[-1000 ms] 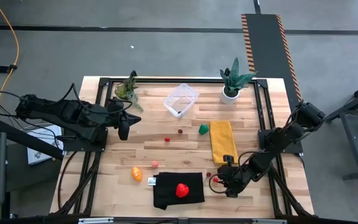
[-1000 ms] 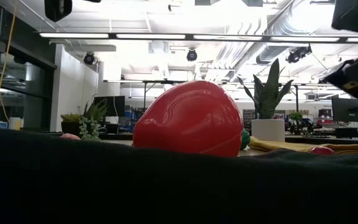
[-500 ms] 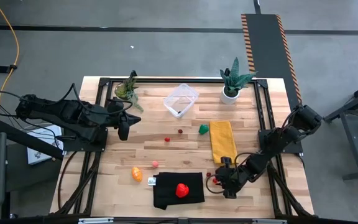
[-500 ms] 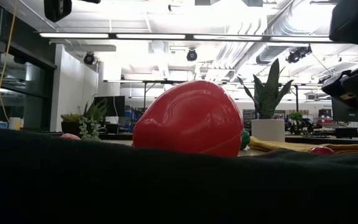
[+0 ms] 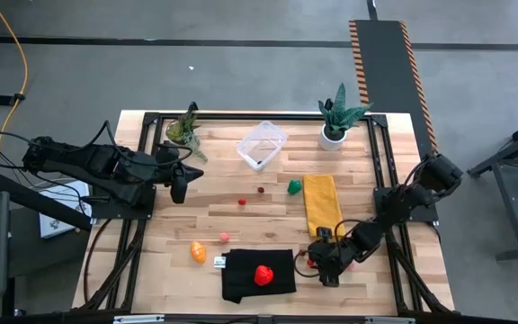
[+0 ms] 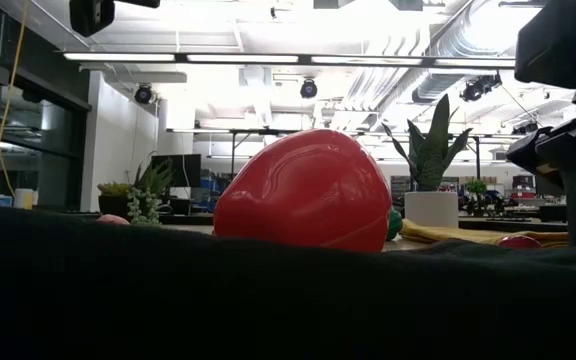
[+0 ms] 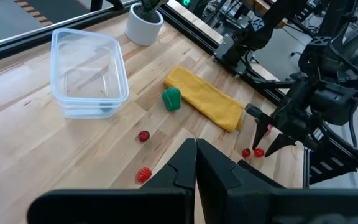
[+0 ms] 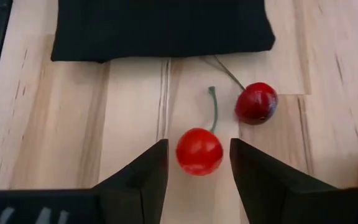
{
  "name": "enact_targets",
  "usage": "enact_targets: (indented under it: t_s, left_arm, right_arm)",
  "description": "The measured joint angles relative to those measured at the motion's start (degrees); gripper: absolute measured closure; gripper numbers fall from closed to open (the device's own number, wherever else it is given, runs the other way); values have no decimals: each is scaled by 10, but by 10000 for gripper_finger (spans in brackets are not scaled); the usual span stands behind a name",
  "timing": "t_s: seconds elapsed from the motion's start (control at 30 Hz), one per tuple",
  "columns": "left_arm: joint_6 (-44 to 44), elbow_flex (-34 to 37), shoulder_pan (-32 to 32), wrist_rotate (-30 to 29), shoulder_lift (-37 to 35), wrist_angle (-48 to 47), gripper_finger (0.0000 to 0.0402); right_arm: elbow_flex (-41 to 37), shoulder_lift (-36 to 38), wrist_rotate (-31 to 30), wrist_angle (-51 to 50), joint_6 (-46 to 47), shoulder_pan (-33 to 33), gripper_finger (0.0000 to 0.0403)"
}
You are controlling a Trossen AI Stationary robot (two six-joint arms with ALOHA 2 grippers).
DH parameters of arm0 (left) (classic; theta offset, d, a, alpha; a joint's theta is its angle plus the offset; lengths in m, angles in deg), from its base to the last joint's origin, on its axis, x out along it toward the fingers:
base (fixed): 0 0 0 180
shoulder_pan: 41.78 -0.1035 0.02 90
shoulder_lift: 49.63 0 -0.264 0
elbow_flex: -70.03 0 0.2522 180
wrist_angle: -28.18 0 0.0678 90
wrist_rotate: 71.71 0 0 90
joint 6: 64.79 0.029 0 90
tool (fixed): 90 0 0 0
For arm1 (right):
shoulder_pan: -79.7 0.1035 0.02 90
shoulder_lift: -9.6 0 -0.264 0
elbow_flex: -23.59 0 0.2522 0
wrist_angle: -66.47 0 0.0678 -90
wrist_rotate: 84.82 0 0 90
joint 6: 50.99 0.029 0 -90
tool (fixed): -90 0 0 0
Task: Pick and placing Produce into tupperware
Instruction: Put the bottom right red cherry into the transparent bin
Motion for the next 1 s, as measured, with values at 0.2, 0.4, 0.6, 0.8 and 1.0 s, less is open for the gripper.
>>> enact_targets:
  t_s: [0.2, 0.4, 0.6, 0.8, 1.0]
  left_arm:
    - [0, 0, 0, 0, 0, -1, 401]
    - [0, 0, 0, 0, 0, -1, 401]
    - [0, 0, 0, 0, 0, -1, 401]
    - [0, 0, 0, 0, 0, -1, 401]
    - [-1, 0, 0, 0, 0, -1, 401]
  right_arm:
    - [0, -1, 1, 0, 2, 0, 240]
    - [0, -1, 1, 0, 0, 0, 240]
    - [0, -1, 1, 0, -2, 0, 240]
    - [0, -17, 3, 3, 2, -6, 240]
    - [0, -17, 3, 10, -2, -7, 241]
